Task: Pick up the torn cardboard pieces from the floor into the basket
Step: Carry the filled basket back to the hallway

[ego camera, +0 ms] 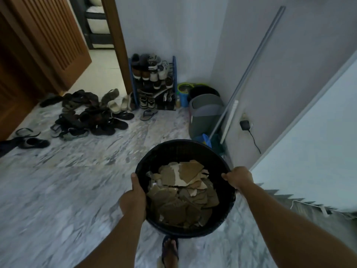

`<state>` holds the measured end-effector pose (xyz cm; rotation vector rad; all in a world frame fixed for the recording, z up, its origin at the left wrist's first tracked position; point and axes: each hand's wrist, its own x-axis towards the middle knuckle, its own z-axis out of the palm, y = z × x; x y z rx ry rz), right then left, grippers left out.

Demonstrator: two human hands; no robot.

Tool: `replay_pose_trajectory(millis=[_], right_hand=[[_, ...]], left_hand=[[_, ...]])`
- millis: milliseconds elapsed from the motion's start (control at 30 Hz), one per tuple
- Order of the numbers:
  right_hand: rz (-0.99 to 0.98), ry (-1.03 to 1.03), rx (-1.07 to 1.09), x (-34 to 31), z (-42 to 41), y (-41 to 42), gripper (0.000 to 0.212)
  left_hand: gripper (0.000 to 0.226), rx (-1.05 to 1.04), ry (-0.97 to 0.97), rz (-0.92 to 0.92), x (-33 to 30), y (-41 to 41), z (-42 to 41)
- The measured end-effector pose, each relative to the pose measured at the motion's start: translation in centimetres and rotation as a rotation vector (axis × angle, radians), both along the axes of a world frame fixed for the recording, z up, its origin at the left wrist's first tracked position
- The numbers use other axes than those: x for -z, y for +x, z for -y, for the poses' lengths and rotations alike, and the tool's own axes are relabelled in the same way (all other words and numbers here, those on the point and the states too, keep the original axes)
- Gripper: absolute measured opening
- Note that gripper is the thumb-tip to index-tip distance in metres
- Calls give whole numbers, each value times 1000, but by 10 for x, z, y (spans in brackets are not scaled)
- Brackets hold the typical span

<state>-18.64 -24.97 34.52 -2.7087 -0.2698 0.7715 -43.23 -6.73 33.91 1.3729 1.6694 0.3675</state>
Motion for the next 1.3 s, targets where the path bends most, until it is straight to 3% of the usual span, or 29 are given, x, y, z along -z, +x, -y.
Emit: replay_pose_trajectory(millis=[167, 300, 467, 600, 800, 1067, 1200, 1300], right_hand=[[5, -27, 21, 16, -29, 84, 42], [-18, -20, 61, 27, -47, 145, 43], [-131, 113, 177, 67, -53, 216, 44], [-200, 154, 258, 95, -53, 275, 23], [-421, 197, 291, 138, -43, 346, 6], [-456, 117, 171, 220, -33, 396, 27], [-412, 97, 138, 287, -26, 403, 10], [-400, 62, 94, 342, -19, 412, 24]], left_hand=[[52, 157, -12, -30, 20, 91, -44], [74, 159, 5, 0, 27, 160, -72], [81, 120, -80, -5, 40, 230, -91], [80, 168, -185, 16, 83, 283, -107], [22, 210, -375, -22, 138, 351, -97], [17, 219, -458, -99, 239, 401, -84], [13, 291, -422, -209, 284, 406, -76], [10, 305, -405, -244, 321, 410, -70]])
